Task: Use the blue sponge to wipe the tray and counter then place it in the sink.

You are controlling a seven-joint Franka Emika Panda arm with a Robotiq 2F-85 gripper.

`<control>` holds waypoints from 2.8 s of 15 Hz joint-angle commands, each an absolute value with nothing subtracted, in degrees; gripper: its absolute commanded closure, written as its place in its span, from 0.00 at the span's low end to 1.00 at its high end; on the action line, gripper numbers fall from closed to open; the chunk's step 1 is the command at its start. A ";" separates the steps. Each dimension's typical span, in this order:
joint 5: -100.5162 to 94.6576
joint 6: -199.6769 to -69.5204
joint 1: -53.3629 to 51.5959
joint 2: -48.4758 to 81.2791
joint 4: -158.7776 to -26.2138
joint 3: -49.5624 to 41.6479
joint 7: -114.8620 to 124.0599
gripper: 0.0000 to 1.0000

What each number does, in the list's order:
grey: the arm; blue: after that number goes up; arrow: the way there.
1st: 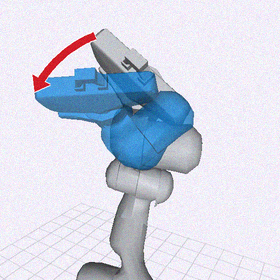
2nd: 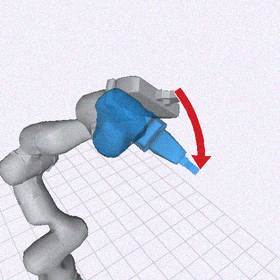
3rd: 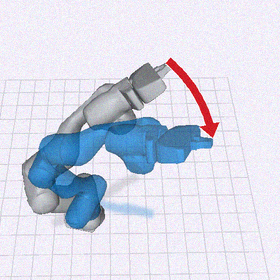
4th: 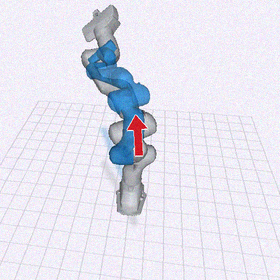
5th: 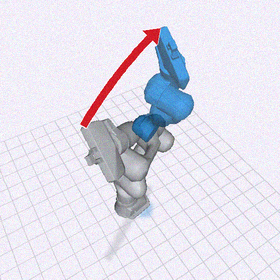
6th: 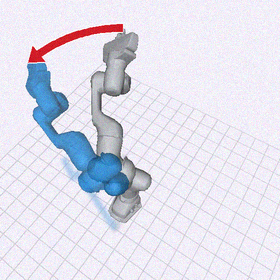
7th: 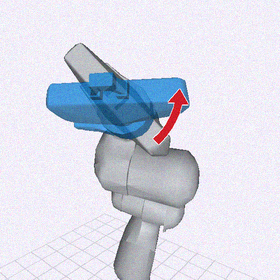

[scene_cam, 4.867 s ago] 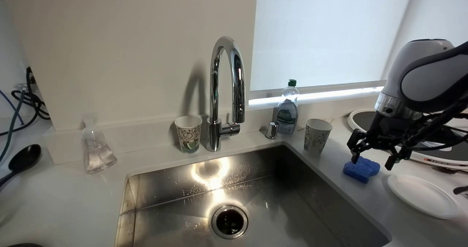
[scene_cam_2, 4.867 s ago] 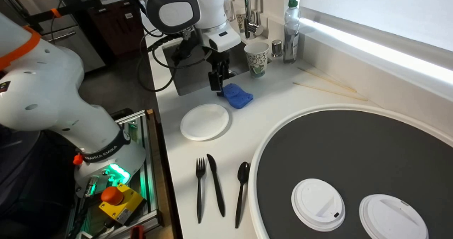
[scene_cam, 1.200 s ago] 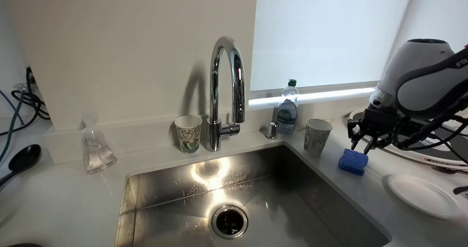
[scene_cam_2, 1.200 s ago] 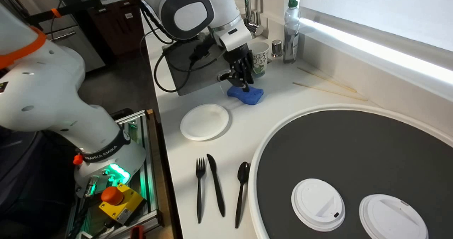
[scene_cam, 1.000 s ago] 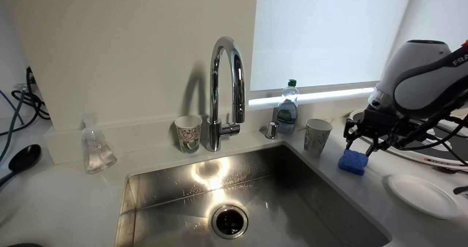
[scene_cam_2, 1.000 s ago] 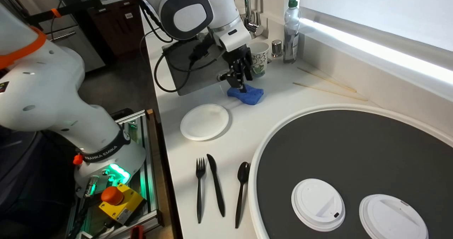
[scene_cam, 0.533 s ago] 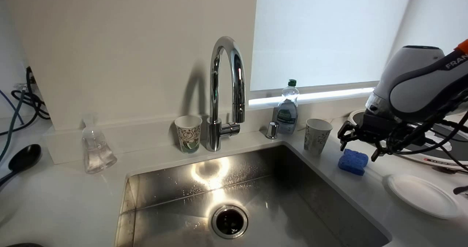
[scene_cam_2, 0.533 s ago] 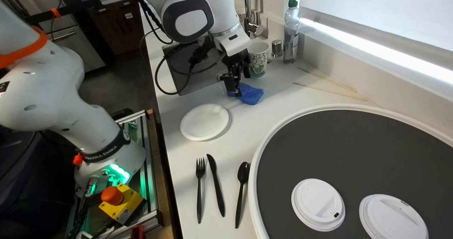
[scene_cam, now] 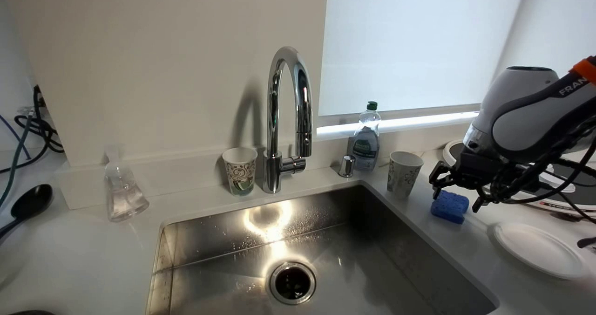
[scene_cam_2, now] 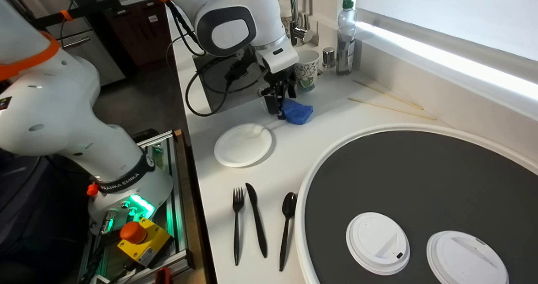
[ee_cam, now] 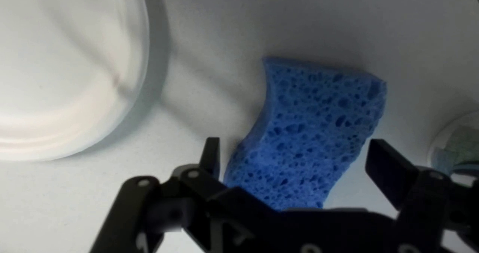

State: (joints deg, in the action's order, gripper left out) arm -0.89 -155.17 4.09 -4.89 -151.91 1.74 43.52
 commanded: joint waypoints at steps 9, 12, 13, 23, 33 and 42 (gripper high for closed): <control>0.18 -158.58 2.95 -1.80 -151.54 1.34 42.89 0.30; -0.03 -159.02 2.91 -1.61 -151.44 1.35 43.02 0.53; 0.00 -159.21 2.91 -1.61 -151.40 1.33 42.99 0.61; 0.19 -159.61 3.07 -2.49 -151.26 0.71 42.35 0.97; -1.42 -157.65 9.46 -5.33 -147.48 -5.45 41.24 0.96; 5.73 -152.96 11.78 -3.17 -142.52 -10.02 32.13 0.96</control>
